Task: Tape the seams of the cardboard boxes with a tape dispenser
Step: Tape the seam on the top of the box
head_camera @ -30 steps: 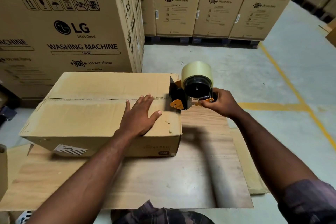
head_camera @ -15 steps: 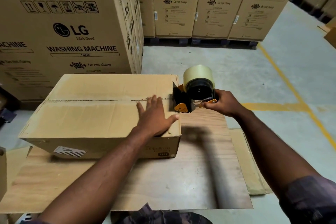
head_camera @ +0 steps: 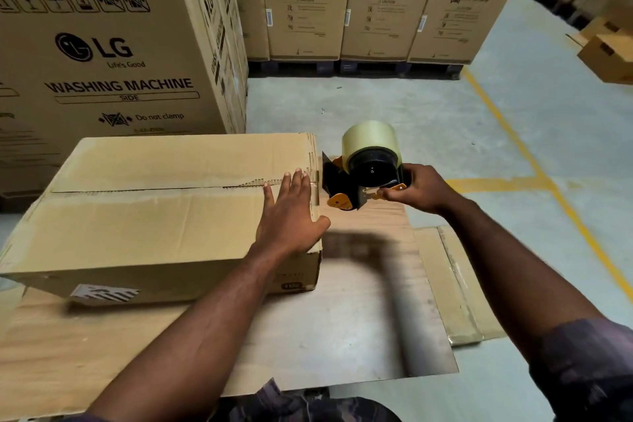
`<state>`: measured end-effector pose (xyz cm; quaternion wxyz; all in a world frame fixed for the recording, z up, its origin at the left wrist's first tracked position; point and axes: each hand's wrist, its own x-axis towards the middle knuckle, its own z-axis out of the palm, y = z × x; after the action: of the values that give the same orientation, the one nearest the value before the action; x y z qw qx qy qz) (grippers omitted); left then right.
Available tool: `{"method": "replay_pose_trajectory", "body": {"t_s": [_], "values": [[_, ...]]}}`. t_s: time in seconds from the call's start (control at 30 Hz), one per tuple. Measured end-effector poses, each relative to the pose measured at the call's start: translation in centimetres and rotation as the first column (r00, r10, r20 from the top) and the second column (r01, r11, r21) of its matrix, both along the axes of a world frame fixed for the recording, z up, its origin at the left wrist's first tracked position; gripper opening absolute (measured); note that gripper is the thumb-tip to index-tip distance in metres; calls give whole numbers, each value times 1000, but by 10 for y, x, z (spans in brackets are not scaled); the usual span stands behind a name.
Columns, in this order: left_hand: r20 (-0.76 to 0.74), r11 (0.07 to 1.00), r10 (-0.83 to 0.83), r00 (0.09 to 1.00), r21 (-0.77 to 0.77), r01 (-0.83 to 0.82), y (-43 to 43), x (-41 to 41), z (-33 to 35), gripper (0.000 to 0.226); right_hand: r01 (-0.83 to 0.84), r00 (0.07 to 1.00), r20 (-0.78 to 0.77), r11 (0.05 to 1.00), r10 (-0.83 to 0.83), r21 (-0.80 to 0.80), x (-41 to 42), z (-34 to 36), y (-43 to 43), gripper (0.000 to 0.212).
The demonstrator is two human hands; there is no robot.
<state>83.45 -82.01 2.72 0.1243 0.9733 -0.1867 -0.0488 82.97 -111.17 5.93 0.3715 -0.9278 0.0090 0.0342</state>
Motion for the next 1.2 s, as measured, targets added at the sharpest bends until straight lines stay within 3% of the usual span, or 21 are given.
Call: {"method": "replay_pose_trajectory", "body": {"t_s": [0.3, 0.5, 0.57, 0.7, 0.8, 0.9, 1.0, 1.07, 1.13, 1.2], "values": [[8, 1000, 10, 1000, 5, -10, -2, 1, -1, 93, -143, 982, -141, 984, 127, -105, 21, -8, 15, 20], [16, 1000, 8, 1000, 26, -9, -3, 2, -1, 92, -96, 983, -167, 988, 75, -124, 24, -14, 16, 22], [24, 999, 4, 1000, 33, -5, -3, 1, 0, 93, -122, 974, -217, 963, 69, -239, 21, -22, 15, 24], [9, 1000, 3, 1000, 21, -3, -2, 1, -1, 95, -171, 939, -342, 840, -18, -515, 10, -63, 14, 50], [7, 1000, 1, 1000, 13, -1, -1, 2, -1, 96, -30, 913, -377, 894, -158, -447, -9, -94, 18, 52], [12, 1000, 0, 1000, 21, 0, -1, 2, -2, 99, 267, 852, -408, 943, -328, -199, -30, -115, 27, 52], [20, 1000, 7, 1000, 16, -8, -2, 2, -2, 100, 509, 743, -484, 860, -462, -40, -37, -130, 41, 54], [26, 1000, 9, 1000, 19, -10, -2, 2, -3, 97, 621, 657, -594, 780, -464, 77, -37, -138, 47, 64], [25, 1000, 13, 1000, 17, -13, -2, 2, -4, 97, 660, 626, -677, 725, -386, 197, -36, -142, 50, 72], [28, 1000, 17, 999, 10, -17, -1, 2, -4, 96, 636, 612, -692, 758, -383, 142, -35, -139, 50, 79]]}}
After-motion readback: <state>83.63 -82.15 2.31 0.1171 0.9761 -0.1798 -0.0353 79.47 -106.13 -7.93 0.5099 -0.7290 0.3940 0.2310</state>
